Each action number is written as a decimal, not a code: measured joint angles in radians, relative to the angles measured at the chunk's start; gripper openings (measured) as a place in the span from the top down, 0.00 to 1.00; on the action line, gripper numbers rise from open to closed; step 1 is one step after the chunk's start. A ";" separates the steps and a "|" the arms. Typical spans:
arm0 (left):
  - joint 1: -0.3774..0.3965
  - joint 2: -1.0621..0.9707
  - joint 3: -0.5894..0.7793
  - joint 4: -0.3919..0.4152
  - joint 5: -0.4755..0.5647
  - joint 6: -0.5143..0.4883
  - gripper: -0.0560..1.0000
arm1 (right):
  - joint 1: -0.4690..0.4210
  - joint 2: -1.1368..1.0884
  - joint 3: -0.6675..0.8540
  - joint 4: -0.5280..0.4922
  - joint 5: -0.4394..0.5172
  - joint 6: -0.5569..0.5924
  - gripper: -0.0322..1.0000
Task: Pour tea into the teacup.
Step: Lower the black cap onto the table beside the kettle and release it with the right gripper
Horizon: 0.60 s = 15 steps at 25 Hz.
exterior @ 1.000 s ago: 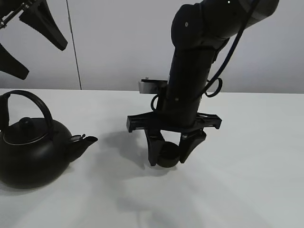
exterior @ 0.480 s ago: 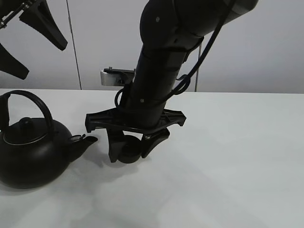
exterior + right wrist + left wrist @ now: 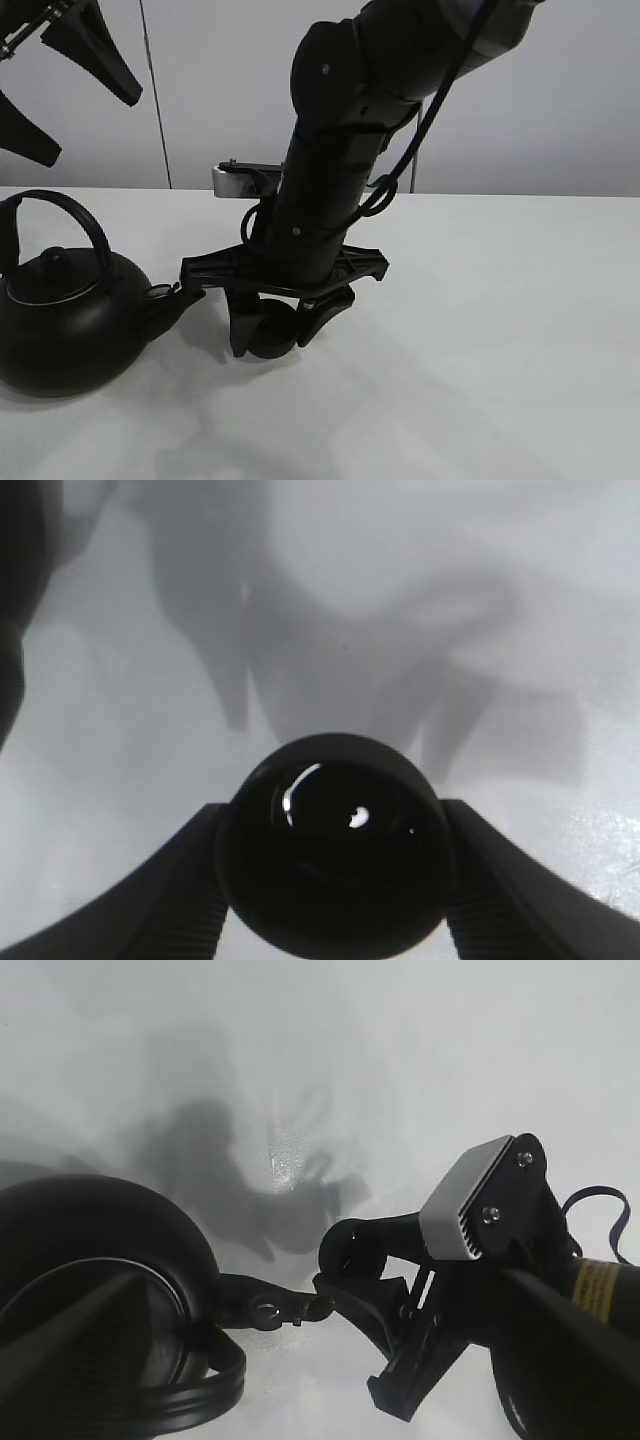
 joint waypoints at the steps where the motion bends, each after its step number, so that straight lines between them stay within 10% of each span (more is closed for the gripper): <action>1: 0.000 0.000 0.000 0.000 0.000 0.000 0.33 | 0.000 0.003 0.000 0.000 0.000 0.000 0.58; 15: 0.000 0.000 0.000 0.000 0.000 0.000 0.33 | 0.003 0.031 0.000 0.001 0.001 0.000 0.58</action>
